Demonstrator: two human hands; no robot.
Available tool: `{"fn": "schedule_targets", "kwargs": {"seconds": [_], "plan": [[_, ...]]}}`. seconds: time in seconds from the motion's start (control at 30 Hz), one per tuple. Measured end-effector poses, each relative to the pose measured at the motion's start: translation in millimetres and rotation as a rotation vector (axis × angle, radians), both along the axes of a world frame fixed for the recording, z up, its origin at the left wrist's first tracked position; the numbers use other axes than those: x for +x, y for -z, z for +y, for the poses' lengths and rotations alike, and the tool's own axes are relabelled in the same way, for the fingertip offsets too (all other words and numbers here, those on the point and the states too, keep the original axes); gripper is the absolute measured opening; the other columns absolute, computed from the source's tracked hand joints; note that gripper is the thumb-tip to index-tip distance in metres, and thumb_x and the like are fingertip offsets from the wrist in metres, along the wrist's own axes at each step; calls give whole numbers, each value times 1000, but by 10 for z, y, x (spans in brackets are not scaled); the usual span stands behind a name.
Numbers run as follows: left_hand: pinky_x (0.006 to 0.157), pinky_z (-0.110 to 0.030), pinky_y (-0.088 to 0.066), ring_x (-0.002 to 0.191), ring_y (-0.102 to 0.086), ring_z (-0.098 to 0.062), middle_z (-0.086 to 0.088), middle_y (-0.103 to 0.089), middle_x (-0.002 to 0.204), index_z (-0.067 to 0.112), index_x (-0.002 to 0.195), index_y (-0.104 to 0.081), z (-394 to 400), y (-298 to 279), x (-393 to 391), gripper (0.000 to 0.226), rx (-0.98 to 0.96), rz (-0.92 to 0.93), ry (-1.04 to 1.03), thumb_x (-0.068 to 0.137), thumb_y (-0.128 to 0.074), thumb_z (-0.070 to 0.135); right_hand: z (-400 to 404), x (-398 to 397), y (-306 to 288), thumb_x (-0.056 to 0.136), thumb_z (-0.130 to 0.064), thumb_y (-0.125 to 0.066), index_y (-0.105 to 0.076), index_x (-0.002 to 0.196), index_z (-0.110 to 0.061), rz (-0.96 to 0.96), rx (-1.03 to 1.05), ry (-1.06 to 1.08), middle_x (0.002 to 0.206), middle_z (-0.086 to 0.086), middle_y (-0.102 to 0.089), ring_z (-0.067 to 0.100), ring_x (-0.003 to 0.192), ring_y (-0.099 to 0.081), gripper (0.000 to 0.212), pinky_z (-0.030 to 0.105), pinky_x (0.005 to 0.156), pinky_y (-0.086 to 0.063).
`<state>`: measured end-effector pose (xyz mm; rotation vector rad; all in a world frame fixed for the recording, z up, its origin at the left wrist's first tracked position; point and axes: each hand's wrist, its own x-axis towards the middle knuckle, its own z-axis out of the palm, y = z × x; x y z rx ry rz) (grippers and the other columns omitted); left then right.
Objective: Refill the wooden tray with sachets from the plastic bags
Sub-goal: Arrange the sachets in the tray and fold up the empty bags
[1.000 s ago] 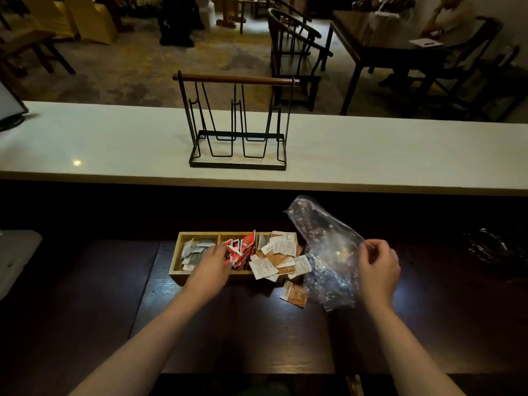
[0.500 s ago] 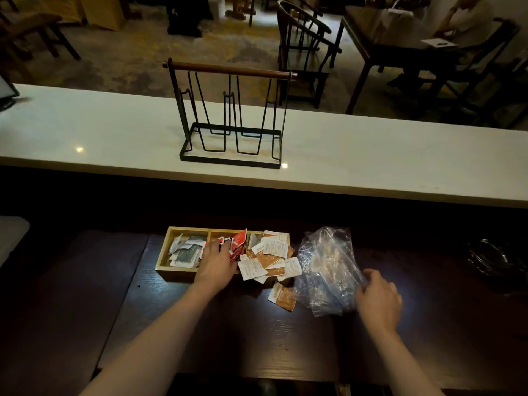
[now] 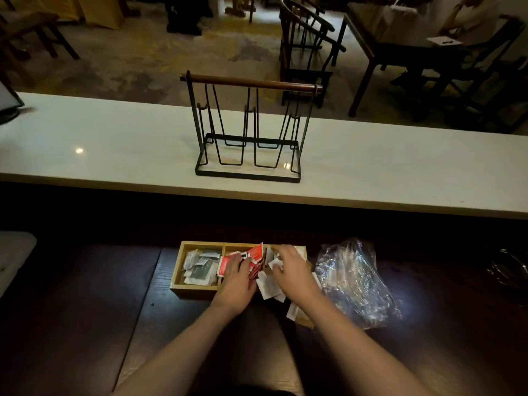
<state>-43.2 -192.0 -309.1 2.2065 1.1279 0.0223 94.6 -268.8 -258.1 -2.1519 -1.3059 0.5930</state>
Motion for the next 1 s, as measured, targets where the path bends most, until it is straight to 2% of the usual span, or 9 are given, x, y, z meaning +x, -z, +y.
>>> {"fn": "schedule_targets", "kwargs": {"seconds": [0.07, 0.2, 0.4, 0.5, 0.6, 0.63, 0.73, 0.83, 1.0], "plan": [[117, -35, -17, 145, -17, -27, -11, -16, 157, 14, 148, -22, 35, 6, -14, 63, -31, -34, 42, 93, -52, 21, 346, -93, 83, 90, -17, -49, -45, 137, -13, -118, -57, -72, 136, 5, -51, 22, 124, -44, 47, 31, 103, -35], [117, -31, -19, 144, -22, -24, -11, -19, 156, 12, 148, -22, 109, -4, -60, 64, -72, -100, 95, 92, -53, 20, 652, -159, 220, 90, -21, -44, -54, 125, -14, -372, -254, -113, 125, 5, -59, 25, 116, -43, 37, 35, 95, -33], [119, -34, -4, 148, 7, -23, -7, -6, 161, 17, 150, -17, 213, 77, -287, 67, 250, 2, 198, 94, -48, 36, 733, -368, 326, 89, -7, -44, -53, 123, -6, -332, -241, -96, 124, 11, -55, 26, 114, -49, 35, 31, 98, -38], [118, -38, -10, 147, 11, -27, -10, 0, 161, 19, 150, -13, 255, 96, -335, 67, 224, 54, 172, 95, -42, 43, 769, -422, 351, 86, -5, -51, -53, 126, -7, -339, -236, -112, 127, 11, -54, 26, 116, -50, 40, 35, 103, -37], [117, -35, -18, 148, 3, -26, -10, 0, 161, 18, 151, -11, 249, 117, -302, 64, 168, 18, 219, 97, -41, 37, 781, -333, 338, 84, -1, -49, -57, 125, -7, -279, -249, -159, 127, 11, -57, 22, 121, -50, 42, 32, 117, -15], [116, -33, -22, 148, -1, -26, -10, 0, 161, 18, 151, -9, 227, 115, -283, 65, 128, -2, 230, 97, -42, 34, 773, -291, 317, 85, 1, -48, -58, 126, -7, -222, -236, -151, 128, 11, -57, 22, 122, -51, 43, 30, 117, -16], [116, -31, -17, 148, 0, -27, -10, 4, 160, 20, 151, -2, 171, 95, -211, 71, 21, -65, 200, 95, -46, 25, 707, -169, 215, 86, 3, -48, -62, 122, -9, -72, -127, -24, 127, 9, -60, 23, 117, -56, 40, 25, 101, -40], [117, -34, -10, 148, 3, -27, -11, 5, 160, 18, 151, -2, 180, 89, -177, 72, 15, -64, 161, 94, -46, 20, 526, -17, 154, 84, 6, -48, -67, 113, -11, -25, 1, 220, 120, 4, -64, 18, 109, -60, 39, 17, 90, -40], [121, -40, -10, 148, 9, -27, -12, 7, 161, 11, 151, 4, 145, 107, -133, 74, 145, 68, 175, 94, -42, 23, 39, 297, 160, 85, 7, -50, -67, 113, -13, -4, -6, 433, 117, 2, -62, 15, 106, -59, 38, 18, 86, -42]]}}
